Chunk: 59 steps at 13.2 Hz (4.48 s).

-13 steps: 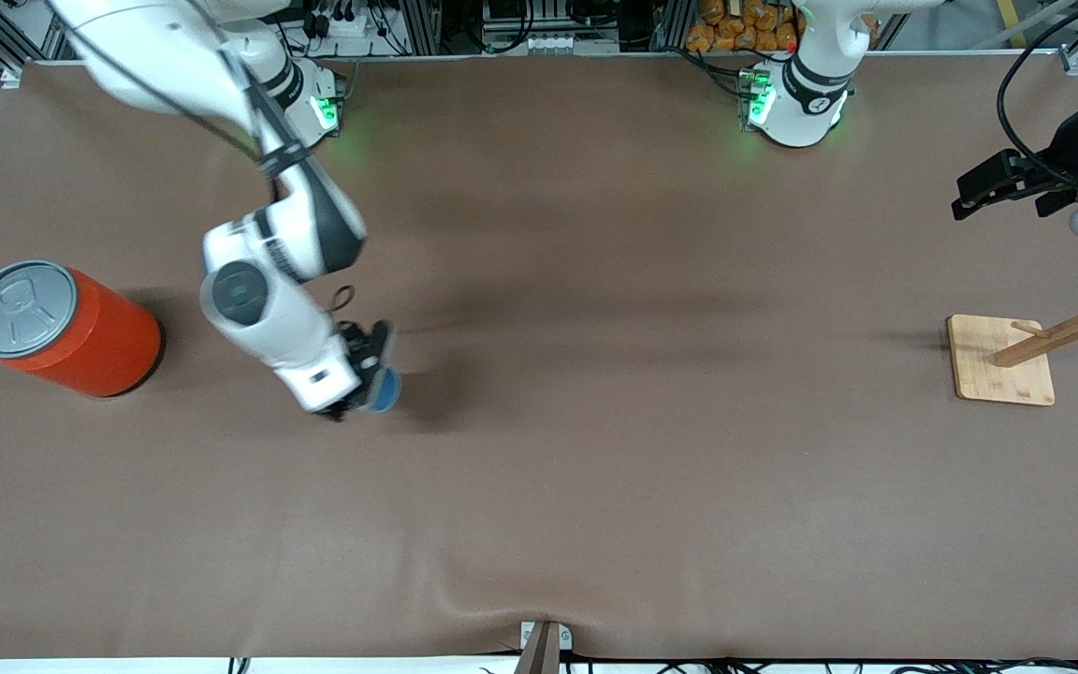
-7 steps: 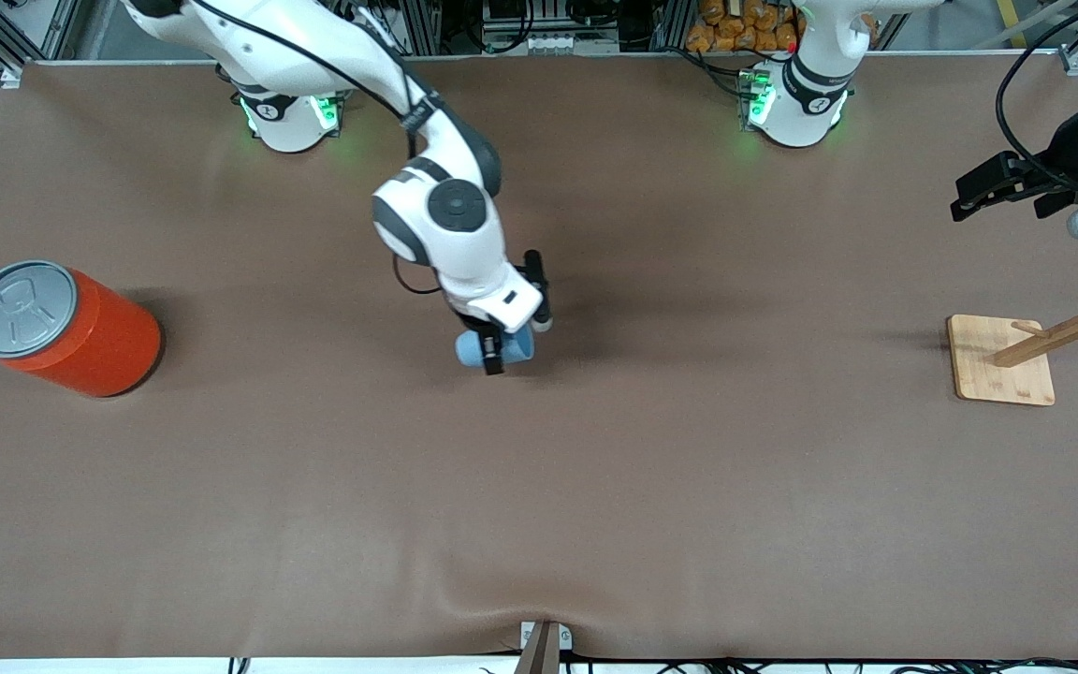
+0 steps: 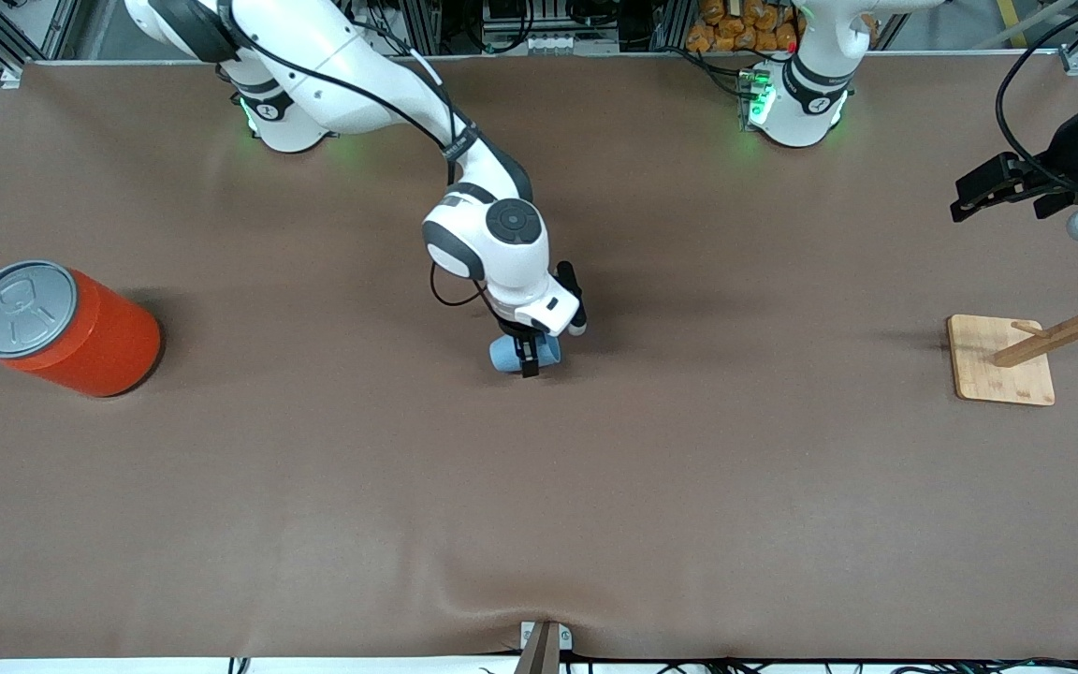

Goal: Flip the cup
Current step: 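Carry the cup toward the table middle and release it on its side, then retract the right gripper while the left gripper reaches toward the cup, then close the left gripper on the cup's base end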

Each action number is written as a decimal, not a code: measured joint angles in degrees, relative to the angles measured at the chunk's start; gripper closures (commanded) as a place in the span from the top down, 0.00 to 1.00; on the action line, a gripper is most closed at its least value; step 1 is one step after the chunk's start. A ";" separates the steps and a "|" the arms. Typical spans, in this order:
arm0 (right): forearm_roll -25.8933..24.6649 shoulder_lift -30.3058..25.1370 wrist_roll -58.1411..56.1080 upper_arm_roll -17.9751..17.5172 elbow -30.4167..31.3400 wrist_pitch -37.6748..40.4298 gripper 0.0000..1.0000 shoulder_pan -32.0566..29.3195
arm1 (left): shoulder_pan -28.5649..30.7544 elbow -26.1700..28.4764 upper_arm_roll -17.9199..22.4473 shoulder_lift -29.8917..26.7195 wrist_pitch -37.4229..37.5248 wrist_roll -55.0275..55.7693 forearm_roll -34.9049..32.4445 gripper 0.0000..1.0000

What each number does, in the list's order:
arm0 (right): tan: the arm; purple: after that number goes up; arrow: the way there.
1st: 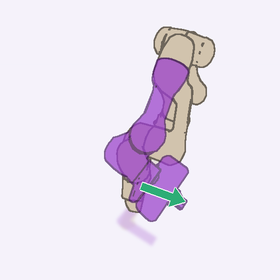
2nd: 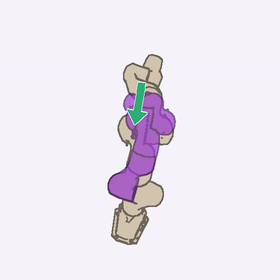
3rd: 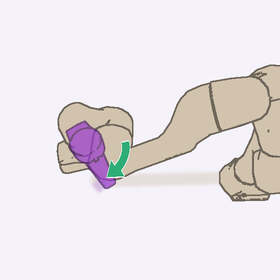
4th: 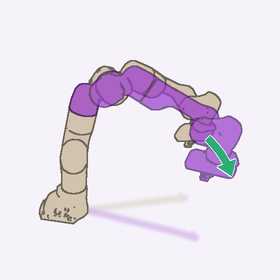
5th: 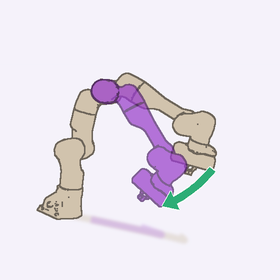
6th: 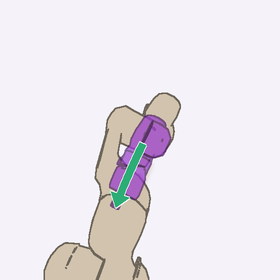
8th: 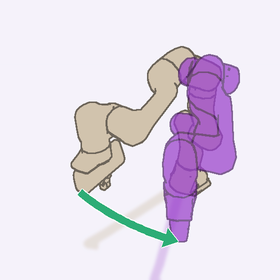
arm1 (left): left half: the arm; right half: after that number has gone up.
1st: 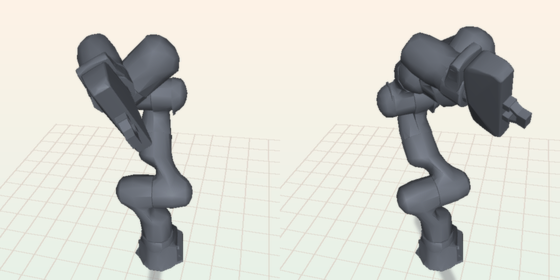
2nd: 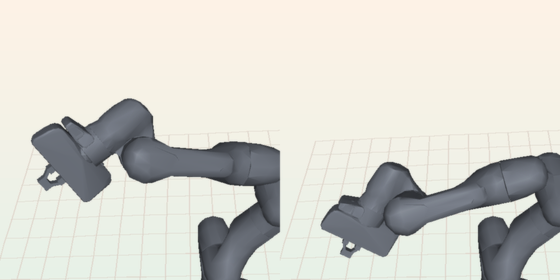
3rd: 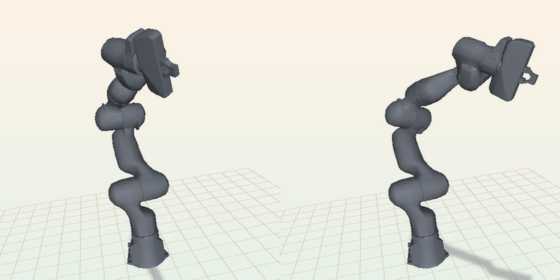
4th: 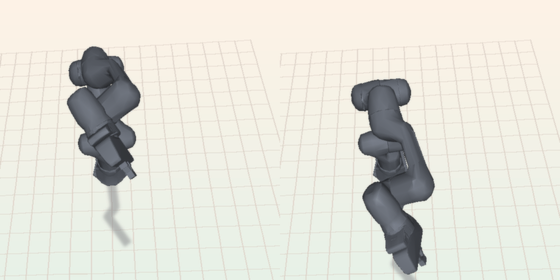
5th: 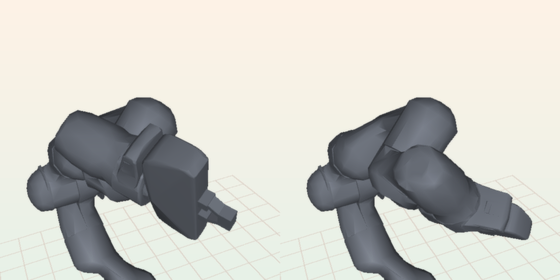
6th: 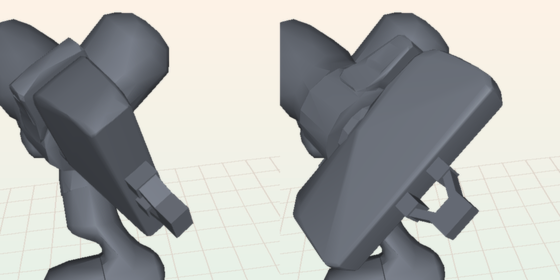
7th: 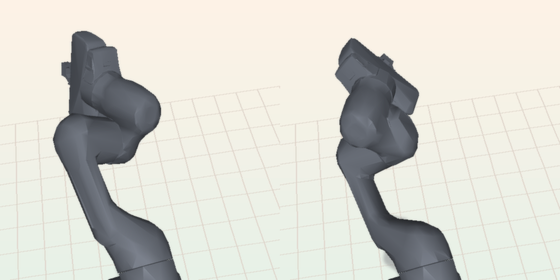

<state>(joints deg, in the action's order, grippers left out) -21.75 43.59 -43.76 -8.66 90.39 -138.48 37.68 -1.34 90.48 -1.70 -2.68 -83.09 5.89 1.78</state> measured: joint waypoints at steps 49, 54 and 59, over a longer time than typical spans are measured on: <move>23.30 -44.38 40.82 10.01 -0.48 51.89 1.00 -37.49 | -10.94 -0.74 -7.58 43.59 -35.90 -30.40 62.21 1.00; 22.92 -44.39 43.89 10.01 -0.83 55.25 1.00 -37.81 | -13.01 -3.28 -7.59 46.78 -39.92 -31.45 63.01 1.00; 22.31 -44.46 46.46 10.01 -1.03 57.01 1.00 -37.86 | -15.51 -6.17 -7.63 49.89 -42.45 -33.60 66.43 1.00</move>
<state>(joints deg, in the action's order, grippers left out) 0.55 -0.87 2.70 1.36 89.36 -81.47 -0.19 -16.85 84.31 -9.33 47.21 -125.55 -27.71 68.21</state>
